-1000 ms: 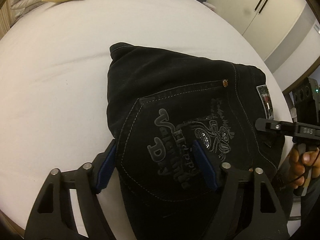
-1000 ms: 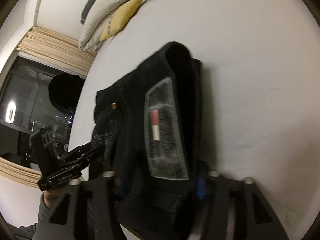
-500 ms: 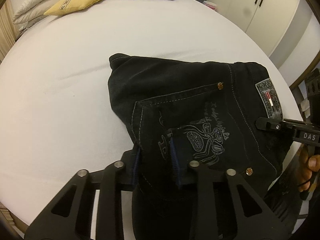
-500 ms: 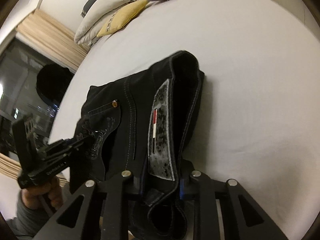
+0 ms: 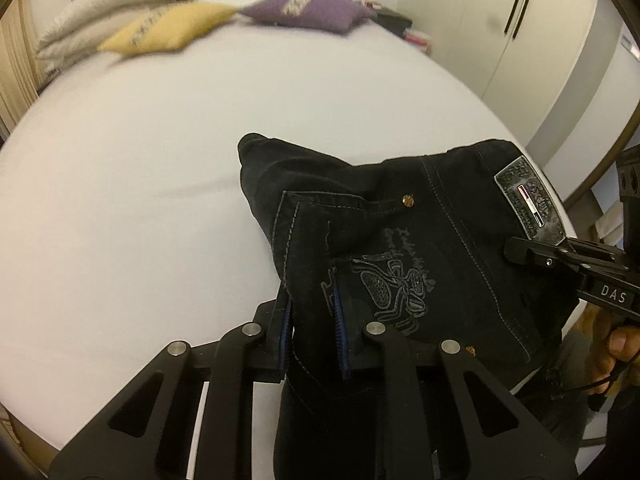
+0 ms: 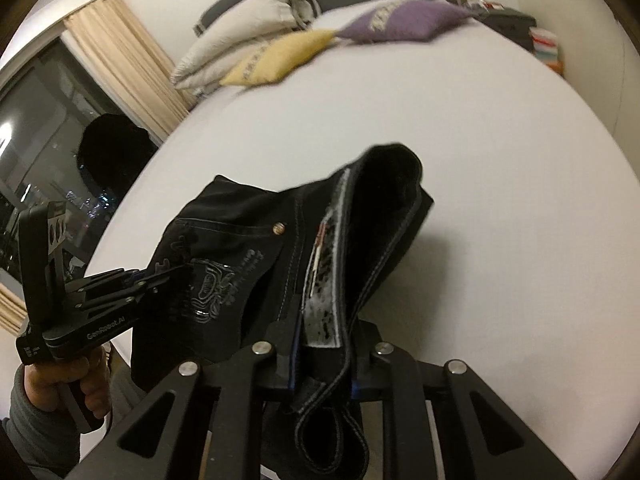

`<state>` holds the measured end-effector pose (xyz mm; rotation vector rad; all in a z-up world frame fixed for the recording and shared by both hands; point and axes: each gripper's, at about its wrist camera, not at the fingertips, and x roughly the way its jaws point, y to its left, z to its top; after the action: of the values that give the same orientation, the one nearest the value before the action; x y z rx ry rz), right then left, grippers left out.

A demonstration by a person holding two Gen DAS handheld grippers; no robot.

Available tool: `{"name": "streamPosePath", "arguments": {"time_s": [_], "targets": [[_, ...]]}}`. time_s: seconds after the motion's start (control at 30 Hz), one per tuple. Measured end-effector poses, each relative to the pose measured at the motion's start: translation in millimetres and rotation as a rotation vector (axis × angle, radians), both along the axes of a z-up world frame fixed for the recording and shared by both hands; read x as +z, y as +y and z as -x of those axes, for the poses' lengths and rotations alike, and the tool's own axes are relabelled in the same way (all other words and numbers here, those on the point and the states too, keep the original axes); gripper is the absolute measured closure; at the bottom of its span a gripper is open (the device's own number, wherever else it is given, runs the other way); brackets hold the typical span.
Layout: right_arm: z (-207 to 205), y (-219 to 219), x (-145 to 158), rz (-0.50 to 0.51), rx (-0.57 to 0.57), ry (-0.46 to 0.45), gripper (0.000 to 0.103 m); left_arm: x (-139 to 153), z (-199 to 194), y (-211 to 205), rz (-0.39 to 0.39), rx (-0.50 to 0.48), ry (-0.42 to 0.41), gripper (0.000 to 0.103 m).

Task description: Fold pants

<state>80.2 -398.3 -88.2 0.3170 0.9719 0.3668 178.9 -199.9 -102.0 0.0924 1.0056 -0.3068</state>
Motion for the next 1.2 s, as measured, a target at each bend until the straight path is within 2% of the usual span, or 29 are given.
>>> {"name": "streamPosePath", "arguments": {"time_s": [0.2, 0.33, 0.43, 0.57, 0.6, 0.63, 0.67, 0.7, 0.77, 0.83, 0.9, 0.93, 0.97, 1.0, 1.07, 1.1, 1.13, 1.17, 1.2], "targets": [[-38, 9, 50, 0.014, 0.036, -0.121, 0.084, 56, -21, 14, -0.017, 0.022, -0.113, 0.087], [-72, 14, 58, 0.015, 0.043, -0.143, 0.084, 66, -52, 16, -0.035, 0.043, -0.132, 0.087], [-100, 12, 35, -0.005, 0.033, -0.098, 0.084, 46, -78, 16, -0.056, 0.049, -0.098, 0.087], [-133, 8, -24, -0.032, 0.008, 0.051, 0.083, -23, -113, 6, -0.076, 0.049, 0.006, 0.085], [-139, 3, -47, -0.047, -0.008, 0.125, 0.075, -42, -118, 7, -0.074, 0.062, 0.042, 0.082], [-142, -2, -64, -0.050, -0.034, 0.171, 0.066, -54, -116, 8, -0.070, 0.070, 0.050, 0.073], [-140, -14, -81, -0.108, -0.066, 0.184, 0.062, -62, -112, 10, -0.066, 0.082, 0.040, 0.066], [-138, -20, -85, -0.166, -0.074, 0.174, 0.061, -64, -108, 15, -0.045, 0.089, 0.013, 0.062], [-130, -35, -88, -0.263, -0.089, 0.153, 0.058, -64, -103, 23, -0.023, 0.106, -0.007, 0.040], [-121, -44, -83, -0.281, -0.103, 0.143, 0.052, -62, -99, 37, 0.009, 0.135, 0.002, 0.033], [-110, -55, -75, -0.275, -0.160, 0.121, 0.037, -52, -91, 49, 0.021, 0.168, -0.010, 0.033], [-98, -62, -68, -0.272, -0.204, 0.098, 0.034, -44, -85, 57, 0.021, 0.181, -0.027, 0.033], [-89, -66, -62, -0.262, -0.232, 0.079, 0.030, -39, -79, 62, 0.019, 0.193, -0.047, 0.027], [-75, -70, -53, -0.238, -0.262, 0.054, 0.029, -31, -69, 66, 0.017, 0.204, -0.072, 0.022], [-48, -71, -37, -0.159, -0.312, 0.001, 0.029, -10, -36, 73, 0.018, 0.216, -0.156, 0.005], [-35, -70, -29, -0.120, -0.328, -0.024, 0.029, 2, -17, 75, 0.013, 0.223, -0.195, 0.001], [-27, -71, -21, -0.079, -0.343, -0.056, 0.028, 9, -8, 76, 0.004, 0.228, -0.215, 0.000], [-12, -66, -8, -0.027, -0.358, -0.107, 0.024, 25, 16, 76, -0.012, 0.240, -0.254, 0.000], [3, -62, 4, 0.020, -0.374, -0.159, 0.019, 33, 24, 75, -0.018, 0.249, -0.282, 0.000]]}}
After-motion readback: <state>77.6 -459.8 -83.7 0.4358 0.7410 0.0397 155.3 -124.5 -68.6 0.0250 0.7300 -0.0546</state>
